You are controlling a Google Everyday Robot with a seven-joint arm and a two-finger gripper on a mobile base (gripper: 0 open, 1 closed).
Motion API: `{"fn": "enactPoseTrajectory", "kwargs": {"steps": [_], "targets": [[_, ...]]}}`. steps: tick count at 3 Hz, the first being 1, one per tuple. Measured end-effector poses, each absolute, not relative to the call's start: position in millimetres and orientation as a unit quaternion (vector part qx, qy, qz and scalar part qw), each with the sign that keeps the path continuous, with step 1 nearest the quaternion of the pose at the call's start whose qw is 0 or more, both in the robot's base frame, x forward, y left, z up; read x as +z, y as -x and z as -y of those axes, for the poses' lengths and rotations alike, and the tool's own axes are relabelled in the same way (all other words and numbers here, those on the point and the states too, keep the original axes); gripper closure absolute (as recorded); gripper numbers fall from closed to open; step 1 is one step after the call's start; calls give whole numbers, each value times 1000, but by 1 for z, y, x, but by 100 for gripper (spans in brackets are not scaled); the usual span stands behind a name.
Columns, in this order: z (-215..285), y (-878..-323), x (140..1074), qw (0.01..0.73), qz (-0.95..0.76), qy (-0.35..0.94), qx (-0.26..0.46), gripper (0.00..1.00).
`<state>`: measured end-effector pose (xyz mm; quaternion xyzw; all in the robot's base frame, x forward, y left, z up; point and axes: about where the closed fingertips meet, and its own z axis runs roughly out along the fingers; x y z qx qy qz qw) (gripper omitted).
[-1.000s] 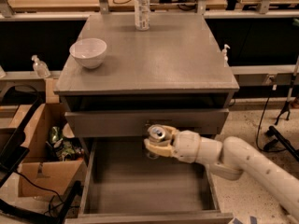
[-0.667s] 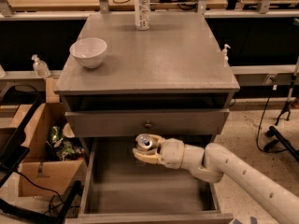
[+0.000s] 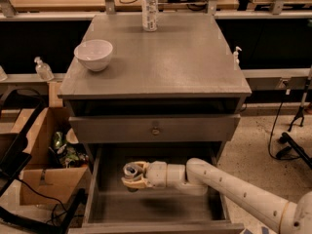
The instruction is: Place redbull can into middle drawer
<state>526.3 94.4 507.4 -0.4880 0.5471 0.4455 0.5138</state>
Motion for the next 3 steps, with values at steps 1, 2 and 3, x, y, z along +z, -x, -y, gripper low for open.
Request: {"fn": "enactPoseTrajectory", "kwargs": {"steps": [1, 2, 3], "targets": [[-104, -524, 473, 488, -568, 498, 437, 100], [-108, -521, 446, 486, -587, 474, 441, 100], [-108, -514, 421, 486, -606, 446, 445, 100]]}}
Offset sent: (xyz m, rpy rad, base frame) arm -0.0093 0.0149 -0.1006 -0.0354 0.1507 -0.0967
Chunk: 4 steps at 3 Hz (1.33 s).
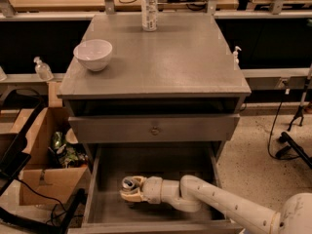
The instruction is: Place redbull can into middle drawer
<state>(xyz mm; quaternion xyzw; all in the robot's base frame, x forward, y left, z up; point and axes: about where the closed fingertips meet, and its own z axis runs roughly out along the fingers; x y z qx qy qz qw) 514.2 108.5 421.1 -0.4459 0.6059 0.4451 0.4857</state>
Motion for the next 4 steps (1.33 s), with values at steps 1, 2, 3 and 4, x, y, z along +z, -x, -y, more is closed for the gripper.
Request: {"fn": "enactPoseTrajectory", "kwargs": {"steps": [1, 2, 3, 4], "targets": [[-111, -513, 422, 485, -605, 447, 447, 81], [-113, -512, 422, 484, -603, 448, 449, 50], [-115, -512, 422, 484, -602, 448, 450, 27], [-117, -511, 423, 483, -601, 448, 451, 4]]}}
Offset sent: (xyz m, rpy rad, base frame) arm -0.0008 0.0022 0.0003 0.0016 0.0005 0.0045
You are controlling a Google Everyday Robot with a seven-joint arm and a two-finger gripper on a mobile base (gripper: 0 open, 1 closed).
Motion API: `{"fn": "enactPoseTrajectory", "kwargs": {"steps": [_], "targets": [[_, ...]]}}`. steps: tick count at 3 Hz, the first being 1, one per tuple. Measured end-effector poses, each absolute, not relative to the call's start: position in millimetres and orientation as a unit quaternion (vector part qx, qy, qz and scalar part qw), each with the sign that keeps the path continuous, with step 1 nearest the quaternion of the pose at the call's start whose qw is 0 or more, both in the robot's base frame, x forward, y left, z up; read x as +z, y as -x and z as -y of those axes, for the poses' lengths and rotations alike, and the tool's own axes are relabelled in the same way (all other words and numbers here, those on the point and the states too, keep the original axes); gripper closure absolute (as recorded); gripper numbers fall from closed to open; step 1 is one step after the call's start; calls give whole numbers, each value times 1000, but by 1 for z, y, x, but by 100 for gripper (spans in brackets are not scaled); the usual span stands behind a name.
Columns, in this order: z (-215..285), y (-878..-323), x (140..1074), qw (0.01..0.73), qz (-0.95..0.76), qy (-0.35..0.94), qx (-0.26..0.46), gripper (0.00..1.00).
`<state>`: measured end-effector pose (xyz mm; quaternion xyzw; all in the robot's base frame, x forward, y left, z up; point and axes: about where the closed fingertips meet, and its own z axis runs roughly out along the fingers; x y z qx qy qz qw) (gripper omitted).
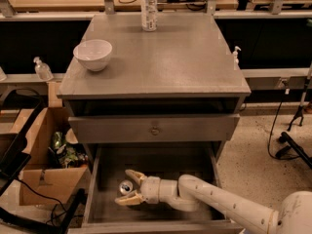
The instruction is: Place redbull can into middle drawer
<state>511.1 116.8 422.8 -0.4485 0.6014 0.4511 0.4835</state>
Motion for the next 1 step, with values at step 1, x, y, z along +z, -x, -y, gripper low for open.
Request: {"fn": "enactPoseTrajectory", "kwargs": {"steps": [1], "targets": [[-117, -511, 423, 483, -601, 449, 452, 0]]}}
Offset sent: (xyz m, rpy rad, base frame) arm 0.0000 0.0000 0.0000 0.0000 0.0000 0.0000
